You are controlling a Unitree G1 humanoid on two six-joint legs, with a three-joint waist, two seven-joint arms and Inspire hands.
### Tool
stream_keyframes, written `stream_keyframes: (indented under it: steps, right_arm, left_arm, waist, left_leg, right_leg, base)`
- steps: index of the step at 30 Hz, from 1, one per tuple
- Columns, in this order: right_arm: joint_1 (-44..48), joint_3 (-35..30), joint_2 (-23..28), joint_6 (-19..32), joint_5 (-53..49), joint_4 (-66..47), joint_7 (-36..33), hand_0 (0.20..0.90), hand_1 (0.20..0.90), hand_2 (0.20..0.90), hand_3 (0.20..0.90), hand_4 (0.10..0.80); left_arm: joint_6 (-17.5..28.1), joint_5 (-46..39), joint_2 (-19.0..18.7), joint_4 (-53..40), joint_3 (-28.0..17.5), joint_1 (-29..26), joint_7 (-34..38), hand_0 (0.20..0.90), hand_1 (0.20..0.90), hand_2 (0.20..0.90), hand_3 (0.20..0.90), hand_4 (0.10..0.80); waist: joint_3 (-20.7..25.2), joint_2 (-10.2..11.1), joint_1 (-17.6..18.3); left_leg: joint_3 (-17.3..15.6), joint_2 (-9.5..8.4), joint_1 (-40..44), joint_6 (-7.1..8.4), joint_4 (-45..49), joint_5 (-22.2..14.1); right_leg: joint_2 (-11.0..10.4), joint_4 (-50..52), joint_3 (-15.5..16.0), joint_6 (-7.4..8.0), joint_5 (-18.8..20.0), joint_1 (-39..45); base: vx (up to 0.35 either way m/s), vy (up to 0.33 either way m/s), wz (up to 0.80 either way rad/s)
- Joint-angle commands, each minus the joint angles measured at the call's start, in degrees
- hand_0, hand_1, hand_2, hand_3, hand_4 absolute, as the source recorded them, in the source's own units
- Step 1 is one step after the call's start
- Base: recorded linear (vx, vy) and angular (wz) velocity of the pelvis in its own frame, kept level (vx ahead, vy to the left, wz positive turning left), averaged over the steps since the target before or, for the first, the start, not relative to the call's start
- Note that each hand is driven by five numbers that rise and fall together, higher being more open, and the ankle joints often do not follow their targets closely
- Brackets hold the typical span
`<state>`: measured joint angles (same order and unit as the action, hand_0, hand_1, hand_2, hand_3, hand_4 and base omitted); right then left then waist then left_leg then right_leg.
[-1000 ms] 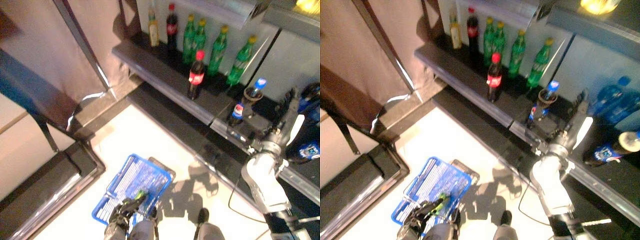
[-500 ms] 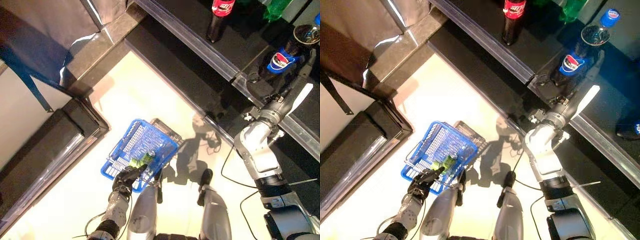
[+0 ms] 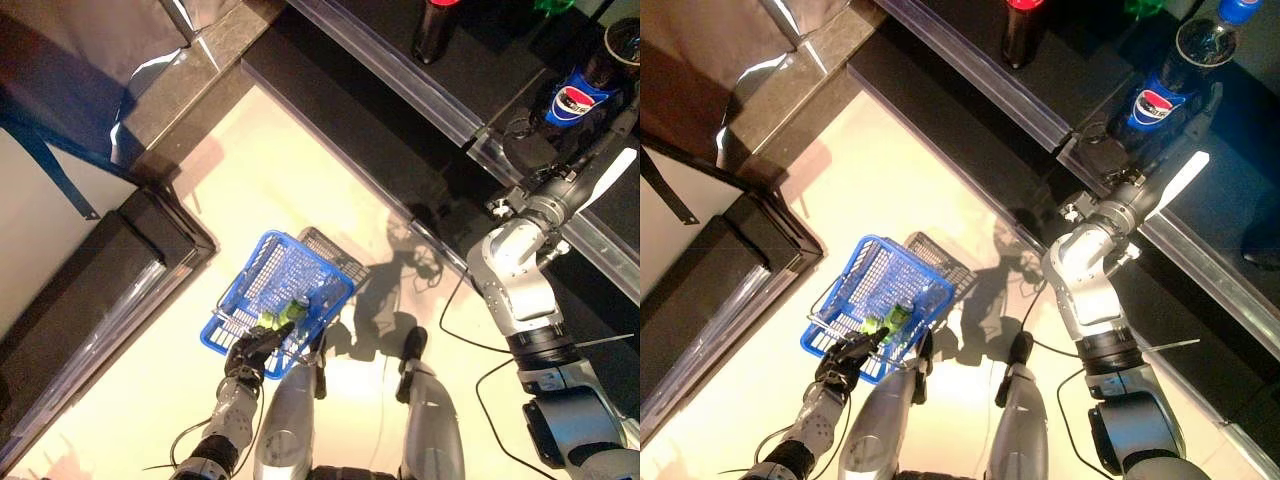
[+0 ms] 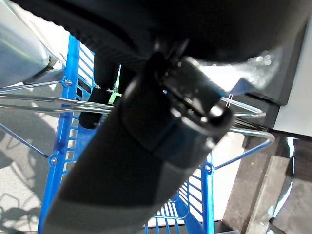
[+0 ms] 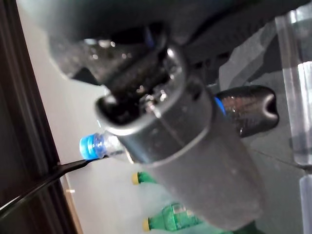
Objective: Pick up the drink and place into the basket.
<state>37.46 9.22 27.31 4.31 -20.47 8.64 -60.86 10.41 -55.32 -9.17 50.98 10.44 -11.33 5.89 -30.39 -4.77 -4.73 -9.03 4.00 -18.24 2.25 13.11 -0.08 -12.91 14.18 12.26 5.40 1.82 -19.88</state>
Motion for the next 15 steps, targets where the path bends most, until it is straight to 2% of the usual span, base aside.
stream_keyframes:
  steps: [1,8,15]
  right_arm:
    - [8.6,-1.4,4.7,3.1,2.0,-4.2,-2.5,0.9,0.9,0.9,0.9,0.8]
    - [13.1,-2.1,7.3,1.0,0.3,0.2,-3.1,0.9,0.9,0.9,0.9,0.8]
    - [18.6,-1.6,9.9,2.1,-4.0,6.8,-0.2,0.9,0.9,0.9,0.9,0.8]
  left_arm:
    - [0.1,-0.1,-1.7,-1.6,2.9,7.8,0.7,0.3,0.3,0.3,0.2,0.1]
    - [-0.3,0.1,-2.0,-1.2,3.4,8.0,-0.1,0.3,0.3,0.3,0.2,0.1]
    - [-1.1,-0.4,-2.7,-2.0,4.2,8.0,-0.2,0.3,0.3,0.3,0.2,0.1]
  waist:
    - [0.6,-1.0,-0.7]
    - [0.6,-1.8,-1.2]
    - [0.6,-2.8,-1.8]
  left_leg:
    - [1.8,-1.3,-3.1,-0.33,3.6,-0.4]
    - [2.0,-1.43,-4.0,-0.18,3.7,-0.1]
    - [2.2,-1.72,-4.7,-0.11,3.2,0.4]
  right_leg:
    - [-0.3,5.3,2.9,-0.87,-4.0,-0.6]
    - [-0.5,5.9,3.1,-1.15,-4.2,-1.5]
    - [-0.6,6.2,3.0,-1.29,-4.3,-2.7]
  base:
    - [0.0,0.0,0.0]
    - [0.0,0.0,0.0]
    - [0.004,0.0,0.0]
